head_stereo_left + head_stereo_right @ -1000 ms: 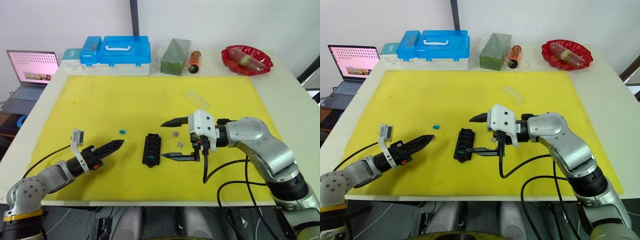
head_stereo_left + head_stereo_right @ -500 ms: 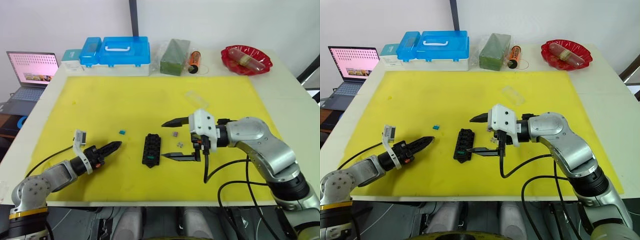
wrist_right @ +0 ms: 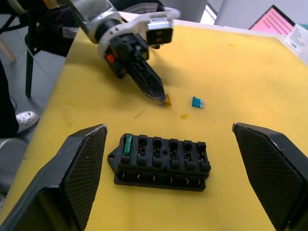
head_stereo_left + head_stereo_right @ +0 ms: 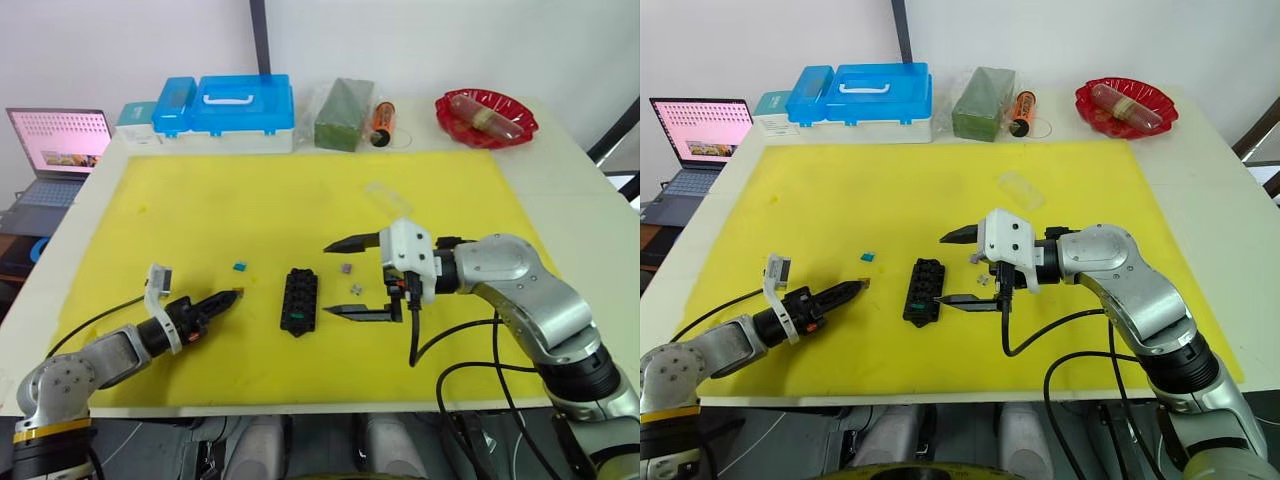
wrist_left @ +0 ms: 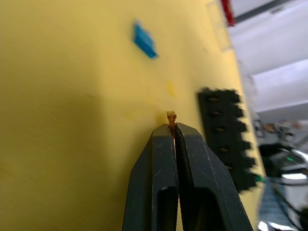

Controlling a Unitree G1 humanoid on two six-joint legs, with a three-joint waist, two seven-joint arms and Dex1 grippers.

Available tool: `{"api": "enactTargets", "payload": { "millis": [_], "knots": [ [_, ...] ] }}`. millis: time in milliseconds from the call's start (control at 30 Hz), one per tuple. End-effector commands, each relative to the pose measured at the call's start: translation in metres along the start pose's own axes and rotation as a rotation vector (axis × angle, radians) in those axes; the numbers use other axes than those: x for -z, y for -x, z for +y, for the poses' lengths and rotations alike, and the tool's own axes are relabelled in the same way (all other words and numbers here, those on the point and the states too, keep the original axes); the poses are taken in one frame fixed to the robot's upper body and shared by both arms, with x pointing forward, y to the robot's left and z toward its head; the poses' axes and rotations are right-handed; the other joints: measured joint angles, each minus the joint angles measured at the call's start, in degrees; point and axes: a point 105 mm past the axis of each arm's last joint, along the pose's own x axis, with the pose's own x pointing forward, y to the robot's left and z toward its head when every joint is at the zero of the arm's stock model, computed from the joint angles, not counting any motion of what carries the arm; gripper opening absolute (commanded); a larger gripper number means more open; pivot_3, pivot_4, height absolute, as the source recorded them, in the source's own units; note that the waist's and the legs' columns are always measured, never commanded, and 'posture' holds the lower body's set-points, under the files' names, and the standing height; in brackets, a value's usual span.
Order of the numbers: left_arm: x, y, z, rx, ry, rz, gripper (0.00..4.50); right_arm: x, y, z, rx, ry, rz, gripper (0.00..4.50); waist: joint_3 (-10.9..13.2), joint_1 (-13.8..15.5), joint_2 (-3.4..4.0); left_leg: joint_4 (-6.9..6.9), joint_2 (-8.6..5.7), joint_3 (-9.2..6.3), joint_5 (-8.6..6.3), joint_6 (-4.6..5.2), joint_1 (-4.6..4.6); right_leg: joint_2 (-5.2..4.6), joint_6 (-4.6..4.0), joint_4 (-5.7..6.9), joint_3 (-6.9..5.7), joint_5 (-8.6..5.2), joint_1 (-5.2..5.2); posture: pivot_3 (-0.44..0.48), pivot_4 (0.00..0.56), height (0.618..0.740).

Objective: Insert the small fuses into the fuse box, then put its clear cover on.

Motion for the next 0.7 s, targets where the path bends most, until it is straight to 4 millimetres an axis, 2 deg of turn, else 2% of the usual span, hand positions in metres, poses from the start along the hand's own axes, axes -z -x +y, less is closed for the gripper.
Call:
{"api": "enactTargets", "payload": {
  "millis": [33, 200, 267, 333, 433, 567, 633, 700],
  "knots": [
    [-0.007, -0.003, -0.048, 0.209, -0.091, 0.052, 0.01, -0.021, 0.008, -0.013, 0.051, -0.129, -0.111, 4.50, 0.05, 0.13, -0.09, 0.00, 0.06, -0.03, 0.00, 0.00, -0.03, 0.00, 0.00, 0.00, -0.01, 0.00, -0.01, 0.000, 0.150, 0.740],
    [-0.029, -0.006, -0.086, 0.332, -0.336, -0.034, 0.01, -0.030, 0.014, -0.017, 0.031, -0.283, -0.158, 4.50, 0.04, 0.39, -0.08, 0.02, 0.06, -0.01, 0.00, 0.00, -0.08, -0.02, -0.02, -0.08, 0.00, 0.00, -0.02, 0.000, 0.150, 0.740],
    [-0.027, -0.010, -0.090, 0.341, -0.411, 0.048, 0.01, -0.032, 0.015, -0.017, 0.019, -0.327, -0.166, 4.50, 0.04, 0.33, -0.08, -0.04, 0.03, 0.01, 0.00, 0.00, -0.10, 0.00, -0.03, -0.17, 0.00, 0.00, -0.03, 0.000, 0.150, 0.740],
    [-0.032, -0.015, -0.097, 0.391, -0.409, 0.062, 0.01, -0.033, 0.016, -0.016, 0.009, -0.350, -0.168, 4.50, 0.05, 0.26, -0.02, -0.08, -0.04, 0.02, 0.00, 0.00, -0.11, 0.06, -0.04, -0.22, -0.01, 0.01, -0.05, 0.000, 0.150, 0.740],
    [-0.029, -0.023, -0.115, 0.485, -0.514, 0.094, 0.00, -0.035, 0.015, -0.015, 0.001, -0.371, -0.175, 3.87, 0.05, 0.19, -0.05, -0.10, -0.03, 0.05, 0.01, 0.00, -0.16, 0.09, -0.03, -0.33, -0.05, 0.01, -0.04, 0.000, 0.150, 0.740],
    [-0.022, -0.030, -0.123, 0.547, -0.585, 0.119, 0.00, -0.036, 0.013, -0.014, 0.007, -0.379, -0.175, 2.57, 0.05, -0.32, -0.05, -0.18, -0.03, 0.09, 0.00, 0.01, -0.17, 0.08, -0.01, -0.51, 0.00, 0.02, -0.03, 0.000, 0.150, 0.740],
    [-0.018, -0.032, -0.128, 0.583, -0.609, 0.125, 0.00, -0.037, 0.012, -0.013, 0.012, -0.382, -0.176, 2.57, 0.05, -0.74, -0.05, -0.22, -0.03, 0.08, 0.01, 0.01, -0.17, 0.08, 0.00, -0.51, 0.00, 0.02, -0.04, 0.000, 0.150, 0.740],
    [-0.016, -0.033, -0.127, 0.597, -0.621, 0.133, 0.00, -0.037, 0.013, -0.012, 0.019, -0.391, -0.181, 2.18, 0.05, -0.88, -0.05, -0.25, -0.01, 0.07, 0.01, 0.01, -0.17, 0.08, 0.01, -0.51, -0.01, 0.03, -0.06, 0.000, 0.150, 0.740]
  ]
}}
